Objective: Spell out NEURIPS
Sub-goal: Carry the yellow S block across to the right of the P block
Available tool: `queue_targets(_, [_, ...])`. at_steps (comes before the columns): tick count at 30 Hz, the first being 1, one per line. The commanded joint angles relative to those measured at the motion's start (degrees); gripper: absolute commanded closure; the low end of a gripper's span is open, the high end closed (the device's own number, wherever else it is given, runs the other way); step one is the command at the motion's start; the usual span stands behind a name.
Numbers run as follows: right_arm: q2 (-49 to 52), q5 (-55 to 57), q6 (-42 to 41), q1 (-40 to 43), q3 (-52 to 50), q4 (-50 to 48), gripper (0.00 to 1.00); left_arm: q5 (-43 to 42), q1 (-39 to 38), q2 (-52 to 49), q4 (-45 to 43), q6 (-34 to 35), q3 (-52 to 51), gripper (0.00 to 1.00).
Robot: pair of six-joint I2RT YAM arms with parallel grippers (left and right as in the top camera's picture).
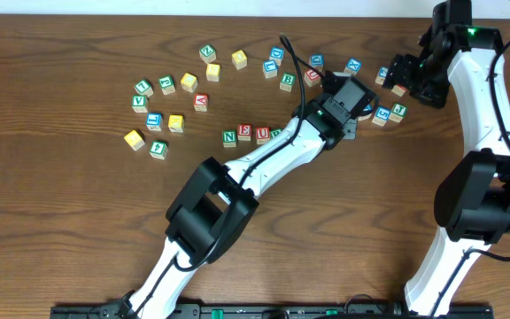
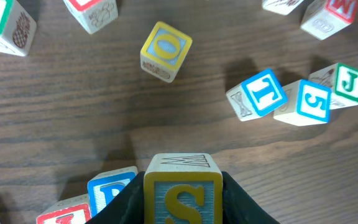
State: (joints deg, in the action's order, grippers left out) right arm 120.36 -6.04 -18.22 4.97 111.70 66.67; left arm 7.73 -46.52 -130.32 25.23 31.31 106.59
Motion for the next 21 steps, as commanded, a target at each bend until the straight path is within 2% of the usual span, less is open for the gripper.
queue_targets(1, [-0.74,-0.35,0.72,-0.48,1.01,0.37,0.16,0.24,0.09,-2.21,-0.24,0.98,-0.42,0.67])
queue_targets(21, [-0.74,-0.35,0.70,-0.85,1.01,0.42,0.16,0.22,-0.24,-2.51,-0.11,3.52,-1.55,0.66])
